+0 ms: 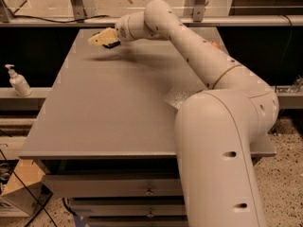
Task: Pick rxbar blueberry
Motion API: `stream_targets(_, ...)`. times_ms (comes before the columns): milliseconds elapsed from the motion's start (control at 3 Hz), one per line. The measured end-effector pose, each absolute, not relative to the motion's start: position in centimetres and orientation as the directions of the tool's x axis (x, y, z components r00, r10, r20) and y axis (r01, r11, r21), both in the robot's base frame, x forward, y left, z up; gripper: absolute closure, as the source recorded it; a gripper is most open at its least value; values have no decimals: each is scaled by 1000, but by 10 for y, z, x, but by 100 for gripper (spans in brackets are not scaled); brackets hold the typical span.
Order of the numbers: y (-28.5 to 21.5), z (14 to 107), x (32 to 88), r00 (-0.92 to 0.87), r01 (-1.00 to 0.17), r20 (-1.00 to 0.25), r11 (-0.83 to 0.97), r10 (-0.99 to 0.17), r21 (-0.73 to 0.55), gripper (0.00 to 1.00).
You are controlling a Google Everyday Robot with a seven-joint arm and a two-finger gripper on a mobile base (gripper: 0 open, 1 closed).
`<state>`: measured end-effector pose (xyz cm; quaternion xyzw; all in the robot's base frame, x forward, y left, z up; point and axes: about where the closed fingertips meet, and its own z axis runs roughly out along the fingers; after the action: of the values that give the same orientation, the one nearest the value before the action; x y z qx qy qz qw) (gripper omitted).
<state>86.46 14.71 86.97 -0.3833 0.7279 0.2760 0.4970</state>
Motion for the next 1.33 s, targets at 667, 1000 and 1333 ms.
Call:
stream_targets(667,155,851,867,-245,-835,-919,548,-309,39,0)
stream_targets(1000,159,844,866,-262,-839,-914,542,-311,56,18)
stream_targets(1333,158,842,867,-276,-835,-912,545,-305,70,42)
